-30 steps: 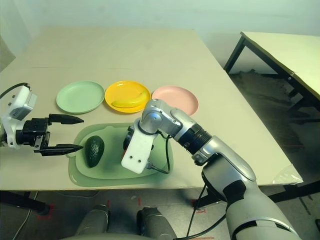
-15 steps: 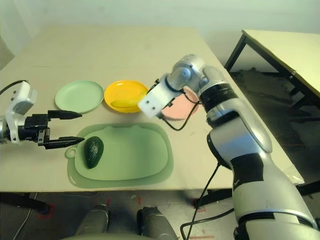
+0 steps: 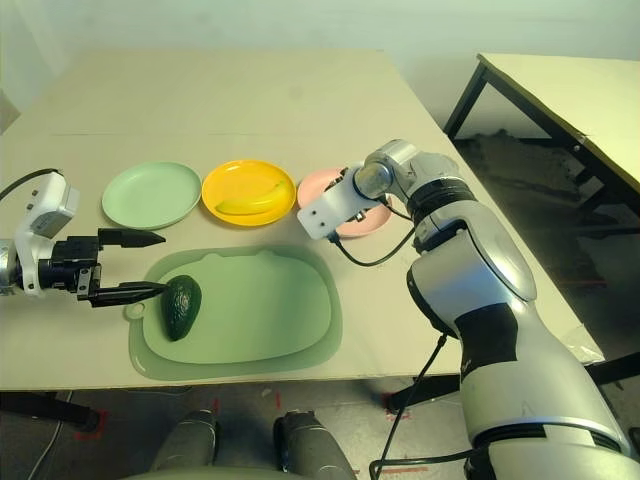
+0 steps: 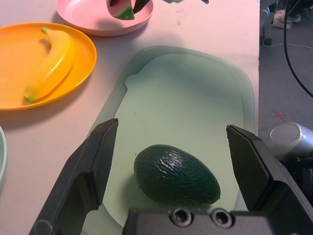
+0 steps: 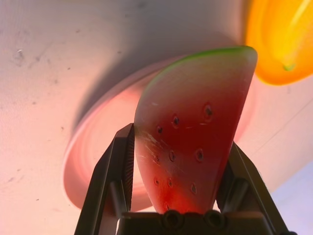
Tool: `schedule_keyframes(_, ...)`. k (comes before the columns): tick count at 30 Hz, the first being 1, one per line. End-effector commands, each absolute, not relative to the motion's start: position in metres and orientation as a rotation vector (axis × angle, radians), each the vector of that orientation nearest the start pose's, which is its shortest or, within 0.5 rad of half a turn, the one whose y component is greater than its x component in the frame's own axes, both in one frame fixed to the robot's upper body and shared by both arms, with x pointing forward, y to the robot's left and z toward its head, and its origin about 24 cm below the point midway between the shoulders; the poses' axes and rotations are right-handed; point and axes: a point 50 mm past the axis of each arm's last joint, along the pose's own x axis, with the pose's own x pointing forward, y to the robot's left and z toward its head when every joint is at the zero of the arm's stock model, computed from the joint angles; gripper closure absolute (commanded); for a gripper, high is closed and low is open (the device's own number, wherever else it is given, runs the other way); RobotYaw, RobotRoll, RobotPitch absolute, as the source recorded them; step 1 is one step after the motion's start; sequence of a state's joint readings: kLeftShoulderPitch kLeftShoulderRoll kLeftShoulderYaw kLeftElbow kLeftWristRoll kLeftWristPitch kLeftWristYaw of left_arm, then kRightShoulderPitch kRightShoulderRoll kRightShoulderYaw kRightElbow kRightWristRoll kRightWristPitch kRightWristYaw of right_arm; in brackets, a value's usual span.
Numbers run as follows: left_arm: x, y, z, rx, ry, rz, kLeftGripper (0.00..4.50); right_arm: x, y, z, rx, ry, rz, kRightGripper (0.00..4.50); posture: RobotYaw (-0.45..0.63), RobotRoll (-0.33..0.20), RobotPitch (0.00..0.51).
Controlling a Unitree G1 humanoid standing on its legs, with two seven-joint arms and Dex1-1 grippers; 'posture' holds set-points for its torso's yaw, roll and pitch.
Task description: Place the fruits into color-matched plates.
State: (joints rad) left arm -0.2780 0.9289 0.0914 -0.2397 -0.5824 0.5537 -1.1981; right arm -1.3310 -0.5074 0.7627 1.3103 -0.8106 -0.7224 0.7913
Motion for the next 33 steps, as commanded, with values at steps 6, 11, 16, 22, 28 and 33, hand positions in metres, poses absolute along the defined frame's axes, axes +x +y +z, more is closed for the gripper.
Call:
schedule_keyframes(6, 0.244, 0.223, 0.181, 0.336, 0.254, -1.218, 0.00, 0.391, -0.165, 0.151, -1.966, 0.362, 1.226, 2.29, 0.11, 0.000, 0.117)
schedule_keyframes(11, 0.244, 0.222, 0.181, 0.334, 0.252, -1.218, 0.00, 0.391, -0.169, 0.150, -1.981, 0.381, 1.215, 2.29, 0.12, 0.000, 0.117)
schedule_keyframes(16, 0.243, 0.222, 0.179, 0.328, 0.257, -1.217, 0.00, 0.393, -0.170, 0.150, -1.992, 0.381, 1.197, 2.29, 0.12, 0.000, 0.117)
schedule_keyframes(22, 0.242, 0.220, 0.179, 0.327, 0.257, -1.217, 0.00, 0.394, -0.169, 0.153, -2.006, 0.372, 1.171, 0.54, 0.12, 0.000, 0.112)
schedule_keyframes(28, 0.243, 0.220, 0.179, 0.327, 0.254, -1.217, 0.00, 0.396, -0.170, 0.157, -2.021, 0.369, 1.142, 0.04, 0.11, 0.000, 0.106)
schedule_keyframes(33, 0.245, 0.220, 0.180, 0.331, 0.248, -1.215, 0.00, 0.397, -0.172, 0.167, -2.035, 0.363, 1.135, 0.04, 0.11, 0.000, 0.101)
